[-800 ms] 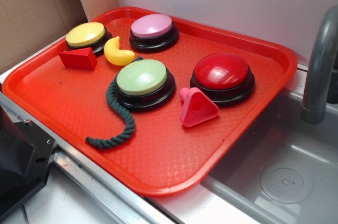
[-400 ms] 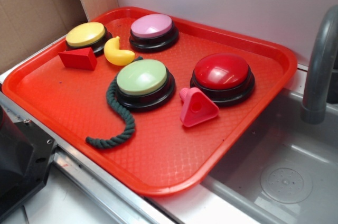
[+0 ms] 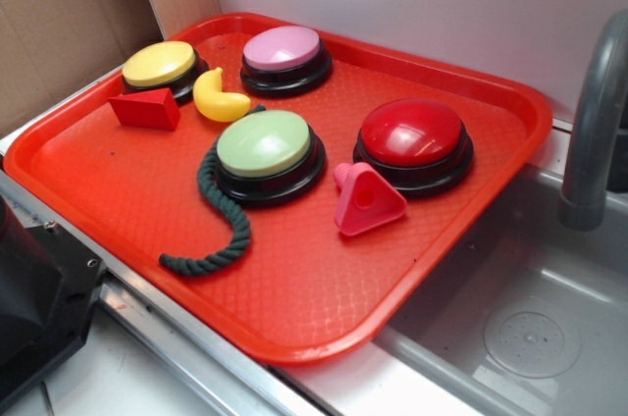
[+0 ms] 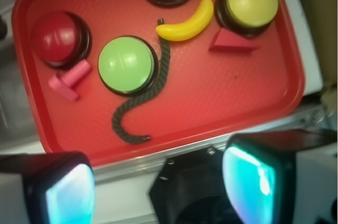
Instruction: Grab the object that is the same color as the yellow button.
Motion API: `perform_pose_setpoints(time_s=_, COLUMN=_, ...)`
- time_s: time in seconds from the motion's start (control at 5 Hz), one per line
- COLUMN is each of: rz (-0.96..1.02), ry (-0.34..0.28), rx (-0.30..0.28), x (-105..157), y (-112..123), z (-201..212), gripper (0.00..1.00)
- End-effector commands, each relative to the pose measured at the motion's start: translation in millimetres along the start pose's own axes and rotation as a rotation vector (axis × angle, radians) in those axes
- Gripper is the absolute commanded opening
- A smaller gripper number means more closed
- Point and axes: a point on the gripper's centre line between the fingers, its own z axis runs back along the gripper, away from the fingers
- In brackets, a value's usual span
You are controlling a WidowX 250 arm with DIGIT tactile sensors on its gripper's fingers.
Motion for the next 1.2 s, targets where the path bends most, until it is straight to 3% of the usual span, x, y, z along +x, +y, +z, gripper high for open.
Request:
perform_pose_setpoints(time_s=0.0, rz=0.474, ry=-0.038, rx=-0.054, x=49, y=7, z=-35, gripper=1.0)
perform_pose_setpoints(time_s=0.2, rz=0.665, ry=-0.077, rx=-0.063, x=66, y=10, z=-54, gripper=1.0)
perform_pose_setpoints(time_s=0.4, rz=0.859, ry=-0.072, rx=-0.111, x=75, y=13, z=-73, gripper=1.0)
perform_pose_setpoints(time_s=0.6, rz=0.933, ry=-0.073, rx=-0.094, x=79, y=16, z=-92, gripper=1.0)
perform_pose_setpoints(time_s=0.8, rz=0.976, ry=-0.15, rx=-0.068, x=85, y=26, z=-111, gripper=1.0)
perform_pose_setpoints(time_s=1.0, rz=0.988, ry=-0.16, rx=-0.072, x=90, y=33, z=-124, gripper=1.0)
